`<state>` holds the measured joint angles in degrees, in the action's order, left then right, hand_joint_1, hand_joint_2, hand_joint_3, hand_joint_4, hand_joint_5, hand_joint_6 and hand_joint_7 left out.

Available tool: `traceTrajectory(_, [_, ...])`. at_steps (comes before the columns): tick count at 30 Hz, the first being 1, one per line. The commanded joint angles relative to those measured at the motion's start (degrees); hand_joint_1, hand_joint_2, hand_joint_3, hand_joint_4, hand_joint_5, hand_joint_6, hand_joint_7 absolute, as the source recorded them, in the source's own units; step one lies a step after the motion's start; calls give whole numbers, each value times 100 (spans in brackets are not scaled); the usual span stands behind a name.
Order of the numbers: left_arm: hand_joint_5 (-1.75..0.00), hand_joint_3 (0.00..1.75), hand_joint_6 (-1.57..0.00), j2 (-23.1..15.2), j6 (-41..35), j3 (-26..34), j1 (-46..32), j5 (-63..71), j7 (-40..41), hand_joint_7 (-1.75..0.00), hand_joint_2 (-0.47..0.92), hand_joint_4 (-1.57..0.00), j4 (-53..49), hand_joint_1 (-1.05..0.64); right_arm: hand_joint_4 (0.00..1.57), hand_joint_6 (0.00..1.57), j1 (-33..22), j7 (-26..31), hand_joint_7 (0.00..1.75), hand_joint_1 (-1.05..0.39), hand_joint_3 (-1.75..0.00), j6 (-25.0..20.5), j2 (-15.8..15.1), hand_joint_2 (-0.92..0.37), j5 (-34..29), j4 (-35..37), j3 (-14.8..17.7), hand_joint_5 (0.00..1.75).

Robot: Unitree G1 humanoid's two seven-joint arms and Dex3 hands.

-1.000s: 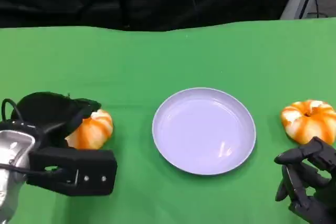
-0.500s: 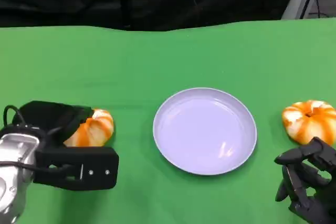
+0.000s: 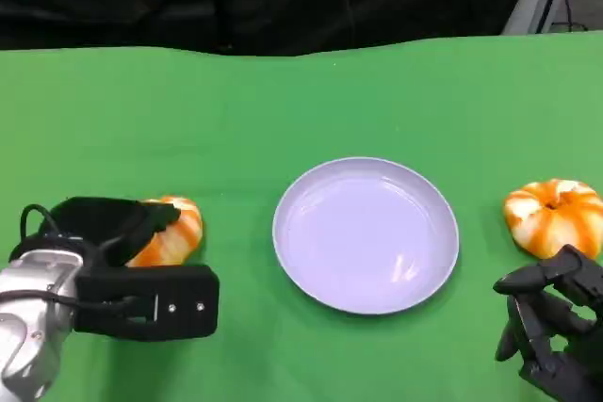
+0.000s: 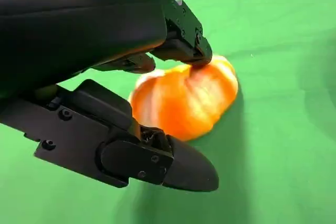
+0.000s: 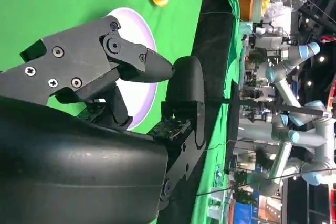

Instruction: Grasp the bread from the table and place it into the plate.

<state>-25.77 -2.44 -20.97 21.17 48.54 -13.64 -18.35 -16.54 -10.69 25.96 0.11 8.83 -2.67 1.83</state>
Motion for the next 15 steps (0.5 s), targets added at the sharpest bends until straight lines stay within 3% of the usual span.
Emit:
traceTrajectory(1, [-1,35,-40,-41,61,-63,129,-138,42,-1,92,-38,-191,-83,89,80,-45,-8,142,-16,-81,19,-80,-75,9,-59,63,164])
traceTrajectory(15, [-2,36,-41,-92,244,-165,415,-221,334,-1,92,-41,-832,-79,89,80,-62,12,144,-16,-82,-17,-57,-74,28,-114,68,166])
